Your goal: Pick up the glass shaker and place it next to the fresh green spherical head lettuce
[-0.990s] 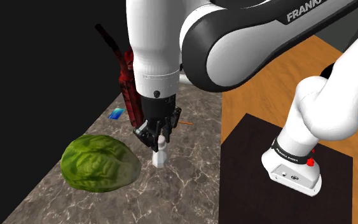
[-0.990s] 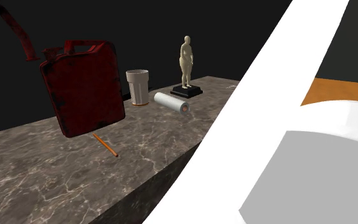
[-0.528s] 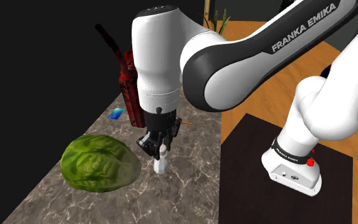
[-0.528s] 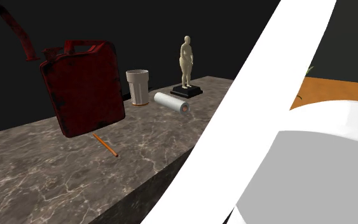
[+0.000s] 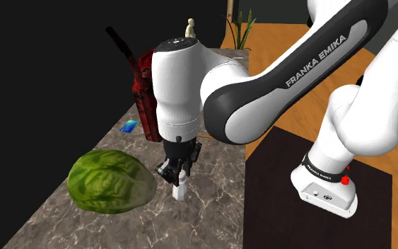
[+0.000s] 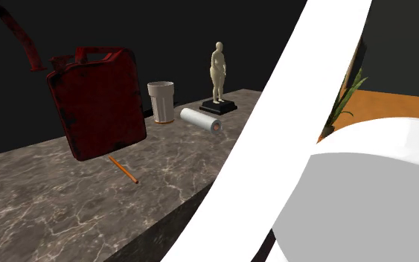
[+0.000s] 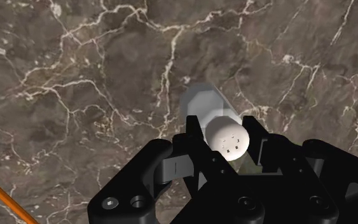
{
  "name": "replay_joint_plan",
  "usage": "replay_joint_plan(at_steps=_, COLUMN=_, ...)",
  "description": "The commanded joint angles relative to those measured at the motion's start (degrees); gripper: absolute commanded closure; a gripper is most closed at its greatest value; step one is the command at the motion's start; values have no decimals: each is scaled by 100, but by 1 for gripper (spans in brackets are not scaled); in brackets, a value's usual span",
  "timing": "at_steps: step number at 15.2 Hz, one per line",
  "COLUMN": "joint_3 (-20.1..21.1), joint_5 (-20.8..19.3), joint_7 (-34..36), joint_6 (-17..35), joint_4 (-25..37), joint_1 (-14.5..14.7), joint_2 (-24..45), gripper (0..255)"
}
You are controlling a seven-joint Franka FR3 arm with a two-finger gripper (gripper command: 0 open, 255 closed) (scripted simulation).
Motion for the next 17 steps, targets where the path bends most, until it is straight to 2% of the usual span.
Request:
replay_joint_plan(at_steps=1, joint_3=19, joint_5=-21, joint_7=28, joint_6=98, joint_4=-50, joint_1=5, joint_2=47, gripper=255)
replay_joint_plan(at_steps=8, joint_3=19, joint_5=-22, joint_7=29, joint_6=98, joint_4=-49, joint_1=4, joint_2=48, gripper=255)
replay_joint_plan(at_steps=9, joint_3=19, joint_5=-22, joint_7=29, joint_6=98, joint_4=-49, joint_1=4, joint_2=48, gripper=0)
replay_joint_plan(at_steps=14, joint_3=19, joint_5=-22, joint_7=29, joint_6=98, joint_4=-49, joint_1=4, joint_2=48, gripper=0)
replay_joint_plan(at_steps=17, joint_3=-81, joint_5=161, joint_7=-119, joint_6=-521, joint_4=205, joint_1=17, joint_2=-350, gripper=0)
